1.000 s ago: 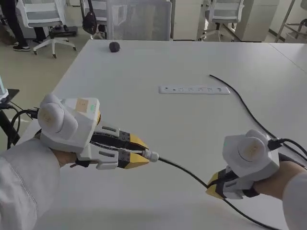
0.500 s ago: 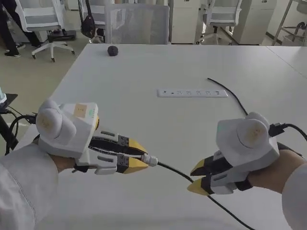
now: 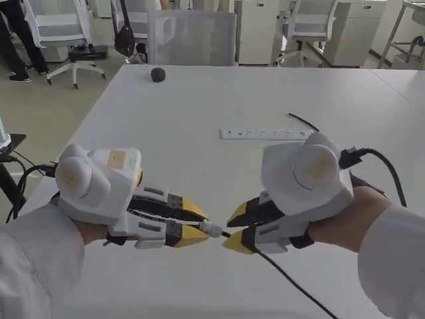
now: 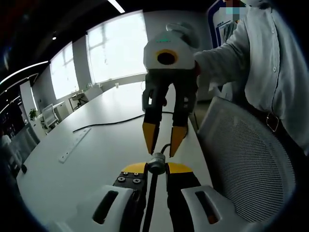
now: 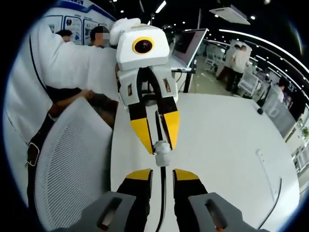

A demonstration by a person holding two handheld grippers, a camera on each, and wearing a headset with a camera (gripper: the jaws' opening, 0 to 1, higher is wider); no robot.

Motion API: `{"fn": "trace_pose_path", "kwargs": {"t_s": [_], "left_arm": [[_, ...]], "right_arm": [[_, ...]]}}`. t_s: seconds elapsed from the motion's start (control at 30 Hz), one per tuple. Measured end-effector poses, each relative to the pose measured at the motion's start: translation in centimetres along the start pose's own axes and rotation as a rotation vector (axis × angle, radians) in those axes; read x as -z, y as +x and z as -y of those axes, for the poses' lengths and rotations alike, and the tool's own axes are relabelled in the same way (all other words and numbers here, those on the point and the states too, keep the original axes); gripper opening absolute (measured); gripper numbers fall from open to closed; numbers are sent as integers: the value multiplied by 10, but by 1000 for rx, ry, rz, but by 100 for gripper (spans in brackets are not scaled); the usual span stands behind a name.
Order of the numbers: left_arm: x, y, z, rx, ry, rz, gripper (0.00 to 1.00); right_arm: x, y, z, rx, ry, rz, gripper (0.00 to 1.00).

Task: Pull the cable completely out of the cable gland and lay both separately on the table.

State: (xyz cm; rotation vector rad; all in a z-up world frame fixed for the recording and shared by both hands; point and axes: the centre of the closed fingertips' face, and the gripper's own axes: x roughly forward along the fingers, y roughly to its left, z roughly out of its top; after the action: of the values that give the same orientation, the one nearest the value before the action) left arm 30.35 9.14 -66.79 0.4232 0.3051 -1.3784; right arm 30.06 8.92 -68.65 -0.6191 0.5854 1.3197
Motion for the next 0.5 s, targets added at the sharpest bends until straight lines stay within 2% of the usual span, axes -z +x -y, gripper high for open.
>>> {"fn": "trace_pose_path", "kwargs": {"t_s": [0.13, 0.2, 0.23, 0.37, 0.5], "left_arm": [[-1, 0, 0, -2, 0, 3, 15], [-1, 0, 0, -2, 1, 3, 15], [-1, 0, 0, -1, 4, -1, 15], [1, 0, -1, -4, 4, 2, 15], [1, -2, -4, -13, 4, 0, 15]], "right_arm": [[2, 7, -1, 0, -17, -19, 8], [5, 8, 0, 8, -36, -34, 1], [6, 8, 3, 29, -60, -37, 0], [5, 7, 2, 23, -52, -24, 0], [14, 8, 7, 34, -52, -38, 0]]}}
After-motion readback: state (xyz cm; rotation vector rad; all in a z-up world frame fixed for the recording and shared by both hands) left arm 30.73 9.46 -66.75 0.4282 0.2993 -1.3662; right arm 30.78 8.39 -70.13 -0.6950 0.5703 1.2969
